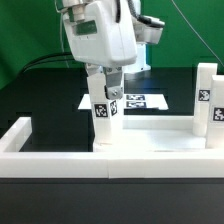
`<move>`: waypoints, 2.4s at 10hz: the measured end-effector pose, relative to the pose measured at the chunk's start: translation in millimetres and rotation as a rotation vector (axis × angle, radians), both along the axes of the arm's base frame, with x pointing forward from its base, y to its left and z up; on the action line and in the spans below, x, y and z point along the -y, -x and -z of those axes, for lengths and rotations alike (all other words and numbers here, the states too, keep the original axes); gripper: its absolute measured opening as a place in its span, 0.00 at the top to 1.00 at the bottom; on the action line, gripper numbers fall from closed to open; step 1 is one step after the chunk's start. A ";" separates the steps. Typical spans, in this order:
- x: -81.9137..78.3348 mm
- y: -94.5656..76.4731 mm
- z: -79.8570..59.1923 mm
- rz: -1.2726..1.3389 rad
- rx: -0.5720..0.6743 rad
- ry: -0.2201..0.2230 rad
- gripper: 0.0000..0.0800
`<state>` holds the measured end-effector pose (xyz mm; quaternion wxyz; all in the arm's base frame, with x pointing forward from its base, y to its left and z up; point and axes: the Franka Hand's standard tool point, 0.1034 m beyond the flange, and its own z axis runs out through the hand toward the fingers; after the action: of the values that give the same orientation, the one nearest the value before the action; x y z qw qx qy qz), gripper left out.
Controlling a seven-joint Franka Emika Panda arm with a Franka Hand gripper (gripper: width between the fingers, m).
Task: Assemble desk
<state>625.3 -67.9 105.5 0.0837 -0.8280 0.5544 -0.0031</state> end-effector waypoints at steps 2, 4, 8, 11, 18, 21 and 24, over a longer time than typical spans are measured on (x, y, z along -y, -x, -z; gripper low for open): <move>-1.2 0.4 0.0 -0.258 0.016 0.051 0.19; 0.1 -0.4 -1.0 -0.464 0.039 0.076 0.19; 3.0 -0.8 -0.7 -0.667 0.058 0.118 0.32; 3.4 -0.7 -0.4 -0.667 0.058 0.119 0.64; 7.3 -0.1 0.6 -0.134 0.000 0.026 0.64; 6.0 0.4 0.8 0.066 -0.022 -0.005 0.64; 5.3 0.5 1.0 0.245 -0.047 -0.022 0.64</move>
Offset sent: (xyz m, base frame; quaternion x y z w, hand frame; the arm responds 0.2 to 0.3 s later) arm 0.0017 0.0042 0.0048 -0.0080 -0.0097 -0.2413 0.9704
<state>624.8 -73.3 104.5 0.0786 -0.7528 0.6534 0.0123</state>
